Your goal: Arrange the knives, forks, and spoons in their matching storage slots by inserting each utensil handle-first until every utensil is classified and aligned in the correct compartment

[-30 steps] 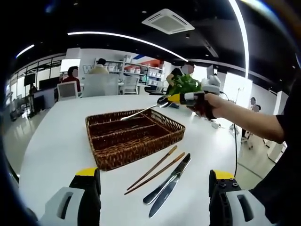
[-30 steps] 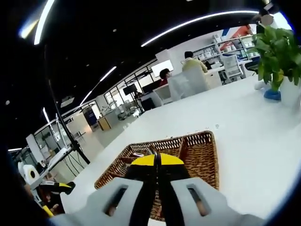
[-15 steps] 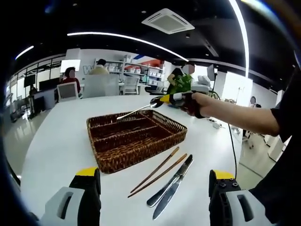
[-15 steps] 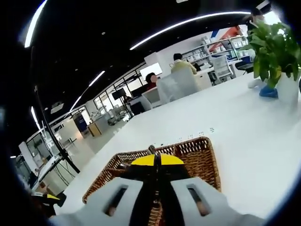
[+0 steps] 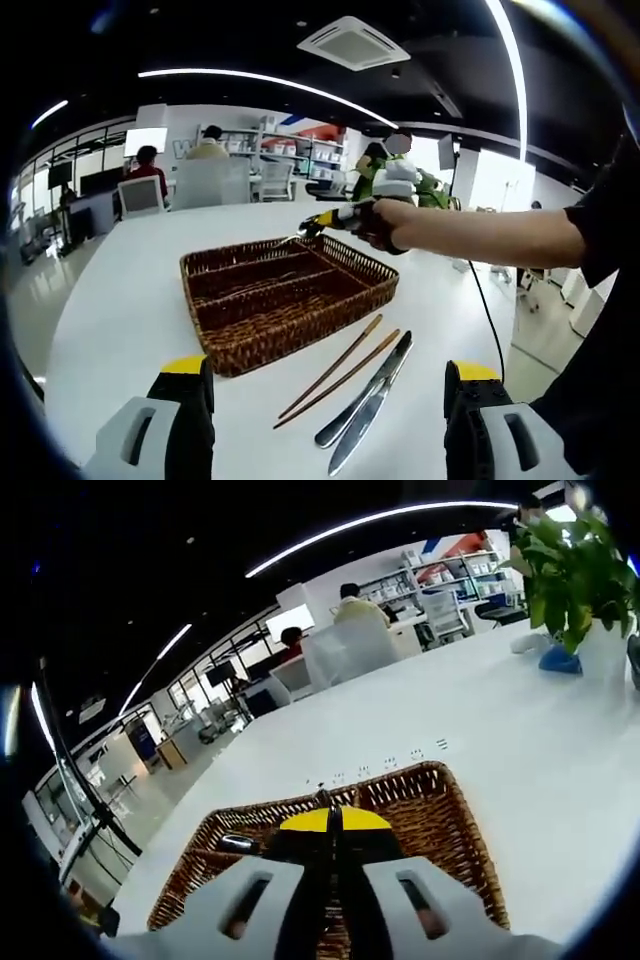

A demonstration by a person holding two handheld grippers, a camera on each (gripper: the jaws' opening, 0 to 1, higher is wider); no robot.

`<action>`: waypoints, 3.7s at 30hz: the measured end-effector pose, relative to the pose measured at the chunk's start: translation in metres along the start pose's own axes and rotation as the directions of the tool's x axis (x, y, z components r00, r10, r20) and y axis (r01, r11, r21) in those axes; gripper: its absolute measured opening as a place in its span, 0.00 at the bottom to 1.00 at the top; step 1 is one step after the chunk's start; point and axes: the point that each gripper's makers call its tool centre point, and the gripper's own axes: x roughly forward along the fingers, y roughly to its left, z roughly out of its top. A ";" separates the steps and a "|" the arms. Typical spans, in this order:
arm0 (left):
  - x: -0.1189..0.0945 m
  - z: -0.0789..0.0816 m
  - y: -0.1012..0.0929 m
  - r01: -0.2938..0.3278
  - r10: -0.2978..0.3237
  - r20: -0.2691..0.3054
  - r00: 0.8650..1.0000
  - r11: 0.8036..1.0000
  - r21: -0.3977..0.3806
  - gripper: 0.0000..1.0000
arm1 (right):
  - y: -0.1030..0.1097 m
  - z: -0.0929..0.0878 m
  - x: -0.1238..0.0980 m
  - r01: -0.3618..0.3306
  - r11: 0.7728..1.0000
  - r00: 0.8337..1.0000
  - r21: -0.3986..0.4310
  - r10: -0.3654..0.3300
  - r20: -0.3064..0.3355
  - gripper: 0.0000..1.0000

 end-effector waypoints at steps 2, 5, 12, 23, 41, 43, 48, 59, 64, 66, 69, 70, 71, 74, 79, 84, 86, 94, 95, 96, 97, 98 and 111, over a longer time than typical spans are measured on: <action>0.000 0.001 -0.002 0.004 -0.004 0.005 1.000 1.000 -0.001 1.00 | 0.001 -0.003 0.005 -0.005 0.999 1.000 0.035 0.005 -0.006 0.00; 0.000 -0.001 -0.004 0.007 -0.007 0.002 1.000 1.000 -0.003 1.00 | 0.002 -0.007 0.012 0.002 1.000 1.000 0.020 -0.002 -0.019 0.00; -0.002 -0.004 0.000 -0.002 0.002 -0.008 1.000 1.000 -0.007 1.00 | 0.002 -0.016 0.031 -0.002 0.998 0.995 -0.055 -0.003 -0.101 0.00; -0.001 -0.006 0.003 -0.006 0.006 -0.023 1.000 1.000 -0.004 1.00 | 0.014 -0.016 0.044 -0.038 0.959 0.987 -0.280 -0.007 -0.158 0.02; -0.005 -0.001 0.009 -0.025 0.026 -0.029 0.999 1.000 0.015 1.00 | 0.013 -0.028 0.068 -0.083 0.844 0.974 -0.530 -0.043 -0.221 0.00; -0.006 0.000 0.010 -0.029 0.029 -0.022 0.999 0.999 0.014 1.00 | 0.014 -0.025 0.068 -0.079 0.845 0.977 -0.528 -0.039 -0.208 0.00; -0.004 0.004 0.011 -0.026 0.026 -0.019 0.999 0.999 0.022 1.00 | 0.015 -0.015 0.065 -0.078 0.830 0.984 -0.552 -0.024 -0.176 0.00; -0.004 0.007 -0.001 -0.019 0.019 -0.008 1.000 0.999 0.036 1.00 | 0.017 -0.010 0.038 -0.084 0.846 0.988 -0.526 0.001 -0.156 0.01; -0.007 0.012 -0.008 -0.013 0.012 0.010 1.000 0.999 0.045 1.00 | 0.023 -0.011 0.019 -0.100 0.851 0.988 -0.516 0.025 -0.150 0.05; -0.007 0.012 -0.010 -0.010 0.009 0.007 1.000 0.999 0.048 1.00 | 0.025 -0.013 0.011 -0.107 0.851 0.988 -0.513 0.034 -0.150 0.08; -0.007 0.013 -0.013 -0.001 0.001 0.009 1.000 0.998 0.056 1.00 | 0.027 -0.015 -0.002 -0.118 0.854 0.987 -0.506 0.046 -0.152 0.13; -0.007 0.013 -0.015 0.002 -0.002 0.008 1.000 0.998 0.059 1.00 | 0.028 -0.016 -0.006 -0.121 0.857 0.987 -0.501 0.051 -0.152 0.14; -0.007 0.013 -0.016 0.004 -0.004 0.007 1.000 0.998 0.061 1.00 | 0.028 -0.018 -0.012 -0.125 0.859 0.987 -0.497 0.055 -0.154 0.16; -0.007 0.014 -0.019 0.015 -0.016 0.008 1.000 0.998 0.068 1.00 | 0.029 -0.022 -0.023 -0.138 0.856 0.986 -0.498 0.069 -0.154 0.21; -0.009 0.014 -0.026 0.026 -0.027 0.010 1.000 0.996 0.080 1.00 | 0.027 -0.031 -0.048 -0.171 0.857 0.982 -0.486 0.106 -0.157 0.33; -0.012 0.011 -0.029 0.032 -0.033 0.006 0.999 0.996 0.086 1.00 | 0.033 -0.037 -0.078 -0.207 0.859 0.976 -0.468 0.151 -0.154 0.50; -0.013 0.009 -0.029 0.032 -0.033 0.005 0.999 0.996 0.084 1.00 | 0.034 -0.039 -0.089 -0.211 0.841 0.976 -0.498 0.155 -0.152 0.55; -0.014 0.008 -0.026 0.032 -0.033 0.007 0.999 0.996 0.078 1.00 | 0.043 -0.047 -0.124 -0.252 0.826 0.968 -0.504 0.202 -0.152 0.70; -0.014 0.008 -0.025 0.031 -0.032 0.007 0.999 0.997 0.075 1.00 | 0.043 -0.049 -0.128 -0.255 0.823 0.967 -0.508 0.205 -0.153 0.72; -0.014 0.007 -0.024 0.031 -0.031 0.007 0.999 0.997 0.074 1.00 | 0.043 -0.050 -0.132 -0.257 0.821 0.966 -0.510 0.208 -0.153 0.74; -0.014 0.007 -0.023 0.030 -0.030 0.007 1.000 0.997 0.073 1.00 | 0.043 -0.052 -0.137 -0.260 0.822 0.965 -0.506 0.211 -0.153 0.75; -0.014 0.007 -0.022 0.029 -0.029 0.007 1.000 0.997 0.073 1.00 | 0.043 -0.053 -0.141 -0.262 0.825 0.965 -0.500 0.216 -0.150 0.76; -0.007 0.009 -0.016 0.028 -0.029 0.005 1.000 0.997 0.071 1.00 | 0.034 -0.064 -0.192 -0.262 0.827 0.965 -0.498 0.224 -0.136 0.89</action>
